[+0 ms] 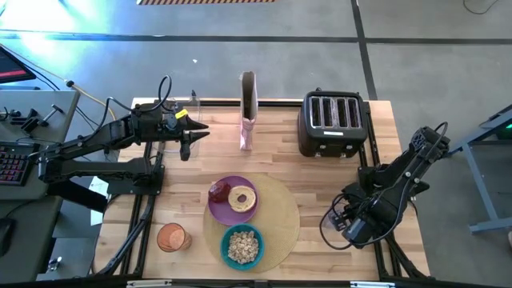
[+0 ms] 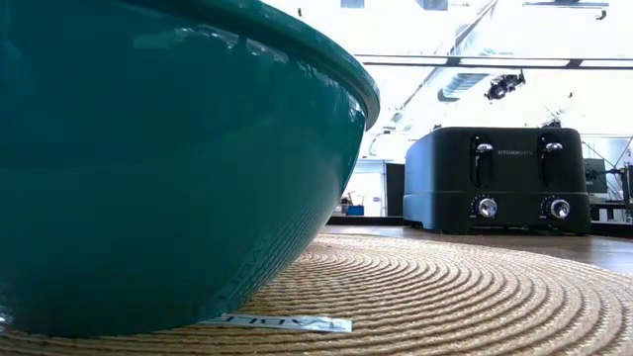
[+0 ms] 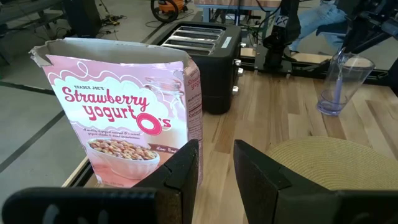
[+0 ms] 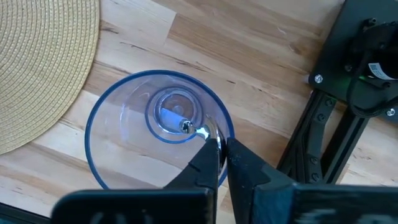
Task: Arrange a breakfast setting
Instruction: Put the purple spoon on the brown placemat to the left of the blue bowl
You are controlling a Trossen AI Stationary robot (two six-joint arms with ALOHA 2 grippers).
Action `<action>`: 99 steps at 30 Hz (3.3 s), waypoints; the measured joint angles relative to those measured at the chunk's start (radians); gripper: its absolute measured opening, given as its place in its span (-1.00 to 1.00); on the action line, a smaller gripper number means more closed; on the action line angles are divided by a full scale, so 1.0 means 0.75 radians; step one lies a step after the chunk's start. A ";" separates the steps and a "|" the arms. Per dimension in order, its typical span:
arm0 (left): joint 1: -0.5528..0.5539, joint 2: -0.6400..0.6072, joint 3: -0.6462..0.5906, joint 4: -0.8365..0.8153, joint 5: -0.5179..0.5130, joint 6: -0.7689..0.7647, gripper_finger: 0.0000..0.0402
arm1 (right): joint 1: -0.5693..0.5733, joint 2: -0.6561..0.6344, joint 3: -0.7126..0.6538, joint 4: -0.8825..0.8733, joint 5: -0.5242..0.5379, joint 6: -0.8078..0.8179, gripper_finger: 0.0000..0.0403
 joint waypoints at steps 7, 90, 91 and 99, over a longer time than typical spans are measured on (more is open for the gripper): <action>0.000 0.000 0.000 0.000 0.000 0.000 -0.55 | 0.000 -0.001 0.001 0.000 -0.001 -0.001 -1.00; 0.000 0.000 0.000 0.000 0.000 0.000 -0.55 | -0.001 -0.391 0.178 -0.091 0.034 -0.116 -1.00; 0.000 0.000 0.000 0.000 0.000 0.000 -0.55 | -0.002 -0.404 0.178 -0.091 0.037 -0.116 -1.00; 0.000 0.000 0.000 0.000 0.000 0.000 -0.55 | -0.002 -0.499 0.178 -0.091 0.042 -0.116 -1.00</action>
